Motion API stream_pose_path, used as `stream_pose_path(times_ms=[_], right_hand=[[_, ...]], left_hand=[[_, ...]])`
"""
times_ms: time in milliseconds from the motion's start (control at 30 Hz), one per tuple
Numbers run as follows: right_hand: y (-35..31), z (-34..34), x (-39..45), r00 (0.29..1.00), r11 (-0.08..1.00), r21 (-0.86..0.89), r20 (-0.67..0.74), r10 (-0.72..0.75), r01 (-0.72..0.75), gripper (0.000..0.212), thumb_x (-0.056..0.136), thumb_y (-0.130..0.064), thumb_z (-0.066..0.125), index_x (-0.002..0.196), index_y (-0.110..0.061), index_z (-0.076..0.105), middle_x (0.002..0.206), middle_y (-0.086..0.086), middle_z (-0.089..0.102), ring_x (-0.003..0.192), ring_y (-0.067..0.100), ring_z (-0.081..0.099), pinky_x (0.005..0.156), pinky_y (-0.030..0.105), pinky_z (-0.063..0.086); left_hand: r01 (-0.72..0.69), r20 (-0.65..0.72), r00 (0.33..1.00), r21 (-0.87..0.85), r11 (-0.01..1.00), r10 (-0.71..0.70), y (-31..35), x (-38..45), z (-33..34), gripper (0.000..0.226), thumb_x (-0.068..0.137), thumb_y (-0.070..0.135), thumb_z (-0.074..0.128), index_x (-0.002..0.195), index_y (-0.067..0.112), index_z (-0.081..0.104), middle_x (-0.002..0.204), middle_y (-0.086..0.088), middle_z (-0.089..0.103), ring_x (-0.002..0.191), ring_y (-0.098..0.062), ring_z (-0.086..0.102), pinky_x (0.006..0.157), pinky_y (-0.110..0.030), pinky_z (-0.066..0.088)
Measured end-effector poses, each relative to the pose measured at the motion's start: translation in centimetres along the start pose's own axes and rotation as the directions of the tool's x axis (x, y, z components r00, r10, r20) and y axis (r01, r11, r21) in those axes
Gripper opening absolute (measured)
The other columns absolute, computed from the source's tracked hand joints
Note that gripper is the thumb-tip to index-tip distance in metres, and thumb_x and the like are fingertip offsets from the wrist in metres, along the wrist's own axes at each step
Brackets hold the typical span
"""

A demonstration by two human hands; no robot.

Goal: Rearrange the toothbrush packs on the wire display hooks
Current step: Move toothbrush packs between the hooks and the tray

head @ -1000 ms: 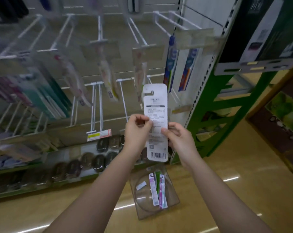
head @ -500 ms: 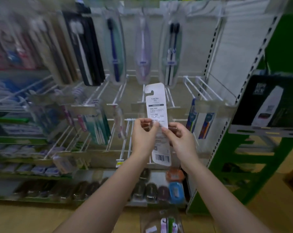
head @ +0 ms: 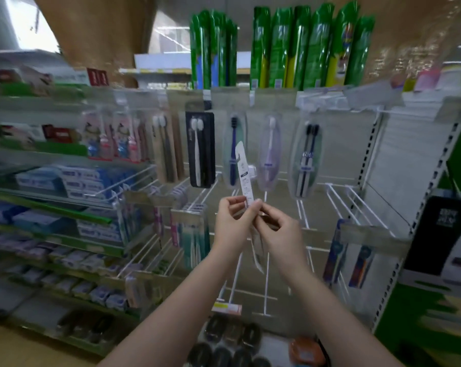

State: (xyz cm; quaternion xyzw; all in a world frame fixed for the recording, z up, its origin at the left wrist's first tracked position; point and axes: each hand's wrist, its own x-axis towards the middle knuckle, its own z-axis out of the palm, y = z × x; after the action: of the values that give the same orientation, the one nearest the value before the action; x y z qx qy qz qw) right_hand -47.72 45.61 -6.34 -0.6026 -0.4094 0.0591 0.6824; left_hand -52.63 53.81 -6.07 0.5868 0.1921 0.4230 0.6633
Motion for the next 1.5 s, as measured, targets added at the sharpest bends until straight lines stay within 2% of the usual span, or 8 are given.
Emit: stream_pose_path(times_ms=[133, 200, 333, 433, 600, 800, 1100, 1500], right_hand=[[-0.6, 1.0, 0.4, 0.994, 0.993, -0.096, 0.09, -0.059, 0.068, 0.038, 0.09, -0.013, 0.061, 0.127, -0.023, 0.058, 0.124, -0.011, 0.062, 0.114, 0.001, 0.056, 0.1, 0.027, 0.047], [-0.7, 1.4, 0.5, 0.989, 0.985, -0.14, 0.123, -0.086, 0.103, 0.042, 0.091, -0.015, 0.059, 0.131, -0.026, 0.054, 0.133, -0.017, 0.053, 0.123, 0.0, 0.049, 0.106, 0.03, 0.042], [-0.9, 1.7, 0.8, 0.976, 0.966, -0.209, 0.182, -0.116, 0.154, 0.04, 0.095, -0.019, 0.053, 0.132, -0.034, 0.051, 0.139, -0.025, 0.043, 0.13, 0.0, 0.039, 0.11, 0.034, 0.037], [-1.6, 1.1, 0.9, 0.981, 0.993, -0.071, 0.178, -0.078, 0.092, 0.037, 0.095, -0.01, 0.053, 0.125, -0.03, 0.059, 0.131, -0.018, 0.054, 0.121, 0.002, 0.051, 0.102, 0.03, 0.046], [-1.6, -0.1, 1.6, 0.996, 0.995, 0.1, -0.091, 0.002, 0.007, 0.028, 0.093, -0.008, 0.054, 0.114, -0.025, 0.061, 0.11, -0.01, 0.066, 0.103, 0.009, 0.062, 0.085, 0.032, 0.056], [-1.6, 0.0, 2.1, 0.982, 0.97, 0.166, 0.096, 0.162, -0.177, 0.038, 0.088, -0.019, 0.063, 0.125, -0.014, 0.058, 0.11, 0.0, 0.069, 0.098, 0.016, 0.068, 0.081, 0.031, 0.058], [-1.7, 1.3, 2.9, 0.98, 0.974, 0.165, 0.154, 0.129, -0.154, 0.023, 0.09, -0.007, 0.059, 0.113, -0.008, 0.061, 0.1, 0.006, 0.071, 0.09, 0.017, 0.069, 0.072, 0.027, 0.058], [0.1, 8.8, 8.0, 0.97, 0.981, 0.061, 0.175, 0.169, -0.182, 0.022, 0.09, -0.006, 0.06, 0.111, -0.01, 0.064, 0.1, 0.006, 0.071, 0.092, 0.019, 0.067, 0.067, 0.026, 0.054]], left_hand=[[-0.024, 0.046, 0.999, -0.049, 0.998, 0.027, 1.3, 0.3, -1.0, 0.019, 0.092, 0.021, 0.058, 0.108, 0.012, 0.052, 0.105, -0.01, 0.065, 0.095, -0.02, 0.064, 0.079, -0.031, 0.054], [-0.032, 0.057, 0.998, -0.076, 0.997, 0.037, 1.7, 0.2, -1.2, 0.012, 0.096, 0.022, 0.052, 0.103, 0.012, 0.053, 0.092, -0.004, 0.063, 0.084, -0.014, 0.061, 0.071, -0.026, 0.05], [-0.055, 0.069, 0.996, -0.087, 0.995, 0.061, 2.6, -0.3, -1.8, 0.018, 0.099, 0.018, 0.045, 0.105, 0.005, 0.056, 0.088, -0.004, 0.065, 0.084, -0.014, 0.062, 0.073, -0.027, 0.052], [-0.044, 0.053, 0.997, -0.095, 0.995, 0.049, 2.9, -0.2, -2.7, 0.018, 0.099, 0.017, 0.046, 0.104, 0.01, 0.062, 0.094, -0.011, 0.068, 0.084, -0.02, 0.066, 0.077, -0.036, 0.055], [-0.029, 0.017, 0.999, -0.09, 0.995, 0.031, 3.2, -0.1, -3.5, 0.013, 0.096, 0.016, 0.051, 0.101, 0.013, 0.063, 0.09, -0.009, 0.07, 0.077, -0.022, 0.067, 0.067, -0.035, 0.055], [-0.034, 0.031, 0.999, -0.126, 0.991, 0.038, 3.7, -0.5, -3.6, 0.012, 0.095, 0.014, 0.053, 0.101, 0.011, 0.063, 0.092, -0.016, 0.069, 0.08, -0.027, 0.065, 0.078, -0.044, 0.053], [-0.061, -0.035, 0.998, -0.047, 0.997, 0.059, 3.9, -0.6, -5.3, 0.014, 0.093, 0.015, 0.057, 0.104, 0.012, 0.065, 0.097, -0.01, 0.072, 0.087, -0.024, 0.068, 0.072, -0.035, 0.054], [-0.041, -0.164, 0.986, -0.125, 0.991, 0.02, 2.8, 5.7, -11.2, 0.01, 0.089, 0.008, 0.061, 0.098, 0.006, 0.066, 0.093, -0.013, 0.07, 0.088, -0.028, 0.066, 0.081, -0.043, 0.054]])
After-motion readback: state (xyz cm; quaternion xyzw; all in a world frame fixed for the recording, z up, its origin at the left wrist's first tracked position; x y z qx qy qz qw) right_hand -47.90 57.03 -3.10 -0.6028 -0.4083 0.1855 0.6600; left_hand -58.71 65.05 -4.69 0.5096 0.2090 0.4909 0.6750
